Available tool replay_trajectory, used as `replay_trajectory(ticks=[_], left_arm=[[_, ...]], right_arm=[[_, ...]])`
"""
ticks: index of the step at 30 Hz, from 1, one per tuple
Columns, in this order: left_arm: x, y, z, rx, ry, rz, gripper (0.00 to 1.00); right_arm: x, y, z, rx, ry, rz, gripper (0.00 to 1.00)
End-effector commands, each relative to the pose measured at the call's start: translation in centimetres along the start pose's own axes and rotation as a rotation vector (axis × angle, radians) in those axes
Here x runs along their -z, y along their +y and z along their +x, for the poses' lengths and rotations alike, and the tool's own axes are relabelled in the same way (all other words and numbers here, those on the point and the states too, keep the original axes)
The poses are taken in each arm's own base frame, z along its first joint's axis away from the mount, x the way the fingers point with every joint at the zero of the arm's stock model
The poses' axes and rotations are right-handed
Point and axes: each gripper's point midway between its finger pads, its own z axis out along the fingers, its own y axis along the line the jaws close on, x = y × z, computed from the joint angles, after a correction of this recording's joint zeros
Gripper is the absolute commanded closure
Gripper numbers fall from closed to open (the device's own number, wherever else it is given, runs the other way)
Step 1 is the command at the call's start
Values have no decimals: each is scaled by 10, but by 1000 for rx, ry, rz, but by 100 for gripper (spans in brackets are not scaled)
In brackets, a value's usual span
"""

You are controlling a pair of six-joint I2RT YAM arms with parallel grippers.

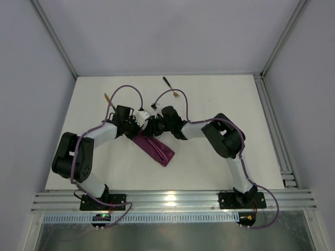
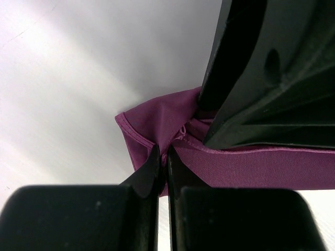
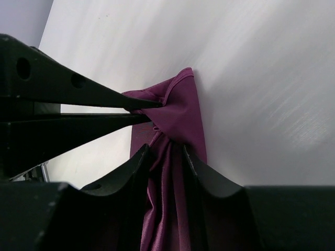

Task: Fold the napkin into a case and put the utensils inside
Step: Grasp the top corner of the smaller rectangle folded napkin from the folded napkin.

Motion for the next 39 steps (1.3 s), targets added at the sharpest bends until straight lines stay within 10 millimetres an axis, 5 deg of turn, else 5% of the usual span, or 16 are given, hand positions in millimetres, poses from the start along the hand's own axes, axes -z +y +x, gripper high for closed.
replay_trajectory(ticks=[1,8,18,20,23,26,34,39], left_arm=[[-3,-1,-7,22,-12,23,100],[-3,0,-6,20,-11,19,100],[-5,0,-5,34,0,23,100],[-5,-1,-5,35,-2,25,100],[-4,-1,-7,32,-7,25,100],[0,0,-9,40,-8,17,100],[-6,2,-9,63,8,19,100],[-6,4,-10,67,10,13,100]], right_arm=[[2,24,-14,38,-66,-63,65],[10,29,-15,69,-76,-43,65],[-9,20,-5,46,-20,-14,65],[-11,16,-7,50,-13,1,70],[-12,8,-6,30,-6,28,91],[-11,0,-4,-3,1,33,95],[-12,16,-5,1,7,-51,67],[-10,18,-5,0,5,-59,63]])
